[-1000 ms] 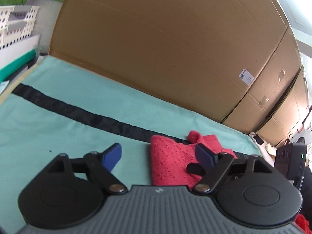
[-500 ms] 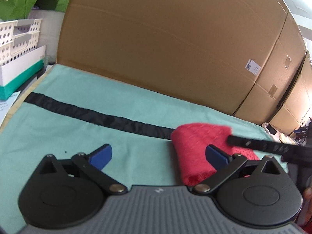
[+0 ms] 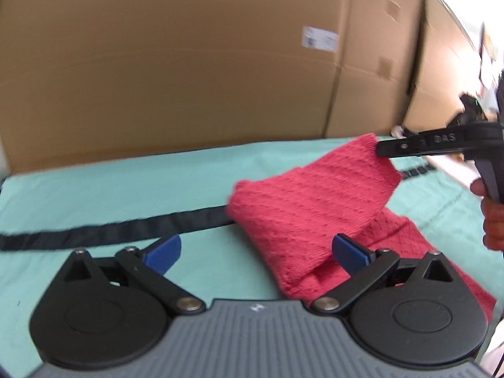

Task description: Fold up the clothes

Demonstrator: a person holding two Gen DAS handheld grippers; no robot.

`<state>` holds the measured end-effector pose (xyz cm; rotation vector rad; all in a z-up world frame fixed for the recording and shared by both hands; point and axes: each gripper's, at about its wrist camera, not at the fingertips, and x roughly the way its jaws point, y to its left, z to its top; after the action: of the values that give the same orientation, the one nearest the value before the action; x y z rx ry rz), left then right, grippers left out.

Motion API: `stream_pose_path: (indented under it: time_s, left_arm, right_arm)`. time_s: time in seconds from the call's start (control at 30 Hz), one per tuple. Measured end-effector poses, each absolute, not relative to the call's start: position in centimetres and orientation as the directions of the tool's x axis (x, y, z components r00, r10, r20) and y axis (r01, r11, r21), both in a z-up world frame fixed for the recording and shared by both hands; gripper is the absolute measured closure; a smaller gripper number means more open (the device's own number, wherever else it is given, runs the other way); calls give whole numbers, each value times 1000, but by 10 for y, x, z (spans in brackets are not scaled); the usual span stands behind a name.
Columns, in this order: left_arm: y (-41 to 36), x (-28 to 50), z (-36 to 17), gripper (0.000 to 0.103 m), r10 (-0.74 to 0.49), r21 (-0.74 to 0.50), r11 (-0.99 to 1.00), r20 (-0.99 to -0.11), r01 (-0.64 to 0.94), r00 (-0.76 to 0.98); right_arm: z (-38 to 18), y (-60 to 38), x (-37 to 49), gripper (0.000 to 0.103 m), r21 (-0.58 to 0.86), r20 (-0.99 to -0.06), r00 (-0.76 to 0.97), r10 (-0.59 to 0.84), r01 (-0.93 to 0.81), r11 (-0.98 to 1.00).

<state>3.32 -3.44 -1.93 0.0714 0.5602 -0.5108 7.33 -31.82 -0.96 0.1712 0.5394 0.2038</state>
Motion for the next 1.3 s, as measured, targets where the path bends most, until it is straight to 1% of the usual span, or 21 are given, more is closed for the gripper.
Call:
stream_pose_path:
  time_s: [0.13,0.27,0.43,0.5,0.57,0.7,0.8,0.93,1.03,1.1,1.2,1.3]
  left_arm:
    - [-44,40,-19,1,-472,-86,856,-533,510,702]
    - [-47,44,-18,1,-472,-94,856,-543,508,695]
    - [-52,48,-28,1,-398,-47,884,-600,466,694]
    - [-48,51,-34,1,-356,-37,905,-614,425,705]
    - [-40,54,-38,1,-335,-52,919,-625,390,706]
    - [-28,56,-45,1,-264,-8,941,-646,339,716]
    - [-19,53,-46,1,-290,-49,939,-643,340,709]
    - [-20,51,-41,1,-302,-49,935,-630,352,715]
    - [-20,51,-30,1,-309,-46,934,-609,355,731]
    - [-21,52,-17,1,-336,-70,928,-580,366,742]
    - [-33,59,-5,1,-408,-130,904,-549,407,730]
    - [-54,71,-11,1,-459,-184,881,-555,436,693]
  right_arm:
    - [-27,-323,77,98,206,-540,813,218,-124,971]
    - [-42,-324,82,98,207,-572,789,224,-125,970]
    - [-45,-327,83,97,260,-561,782,271,-145,955]
    - [-45,-324,82,97,264,-558,779,287,-161,951]
    - [-45,-323,83,97,278,-547,779,307,-177,944]
    - [-40,-318,81,97,305,-522,778,349,-212,928]
    - [-39,-314,82,97,293,-521,785,336,-205,934]
    - [-46,-315,89,97,278,-559,771,304,-171,945]
    - [-49,-317,88,97,271,-566,768,298,-168,948]
    - [-49,-316,88,97,256,-571,769,287,-166,952]
    - [-50,-313,87,97,228,-576,771,272,-168,959]
    - [-51,-312,89,97,223,-576,773,265,-164,961]
